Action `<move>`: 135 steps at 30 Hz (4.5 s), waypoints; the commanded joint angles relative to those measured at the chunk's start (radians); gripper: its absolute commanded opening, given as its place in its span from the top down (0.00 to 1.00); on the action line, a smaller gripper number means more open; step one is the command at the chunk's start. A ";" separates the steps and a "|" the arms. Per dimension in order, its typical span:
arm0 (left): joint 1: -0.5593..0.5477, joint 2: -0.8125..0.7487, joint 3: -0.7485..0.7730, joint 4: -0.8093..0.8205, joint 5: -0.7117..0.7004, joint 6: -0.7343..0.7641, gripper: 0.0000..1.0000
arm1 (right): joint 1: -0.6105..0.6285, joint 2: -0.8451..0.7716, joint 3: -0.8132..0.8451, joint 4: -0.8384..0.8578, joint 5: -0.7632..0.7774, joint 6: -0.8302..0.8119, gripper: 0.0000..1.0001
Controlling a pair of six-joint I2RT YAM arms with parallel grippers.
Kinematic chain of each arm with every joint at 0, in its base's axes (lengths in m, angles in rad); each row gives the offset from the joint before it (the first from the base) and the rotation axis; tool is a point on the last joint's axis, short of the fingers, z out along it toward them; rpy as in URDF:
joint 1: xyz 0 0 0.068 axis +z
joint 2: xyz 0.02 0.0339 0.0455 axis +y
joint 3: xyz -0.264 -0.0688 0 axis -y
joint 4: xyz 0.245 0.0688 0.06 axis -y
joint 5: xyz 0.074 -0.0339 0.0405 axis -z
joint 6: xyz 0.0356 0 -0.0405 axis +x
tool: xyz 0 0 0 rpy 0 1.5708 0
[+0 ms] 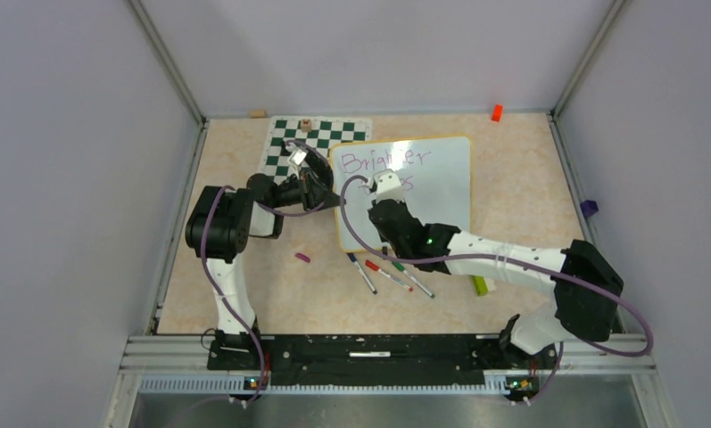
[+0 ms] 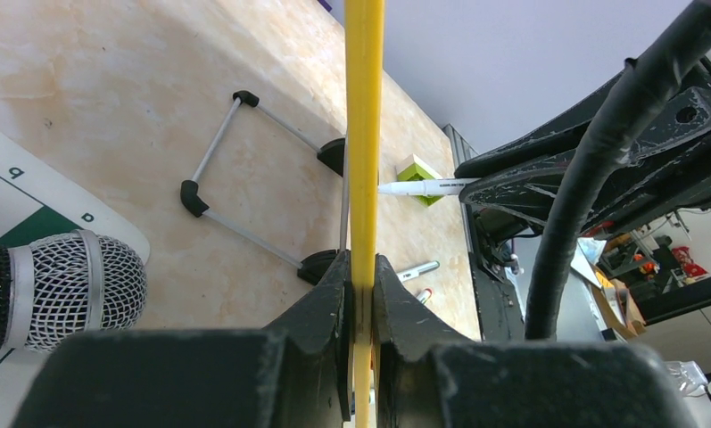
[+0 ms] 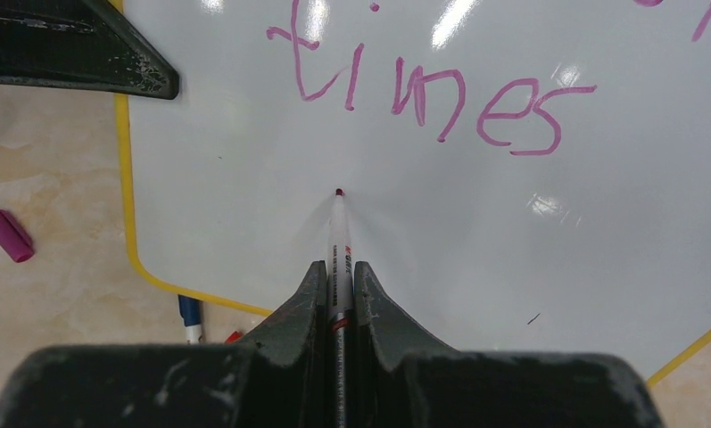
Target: Write a sentence on the whiteboard
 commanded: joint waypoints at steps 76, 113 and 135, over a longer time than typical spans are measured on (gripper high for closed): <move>-0.007 -0.029 0.007 0.103 0.001 -0.010 1.00 | -0.070 0.014 0.103 -0.077 -0.039 -0.023 1.00; -0.008 -0.029 0.007 0.103 0.001 -0.010 1.00 | -0.139 -0.099 0.115 -0.085 -0.170 -0.015 1.00; -0.009 -0.028 0.006 0.103 0.002 -0.010 1.00 | -0.151 -0.022 0.114 -0.032 -0.140 -0.023 1.00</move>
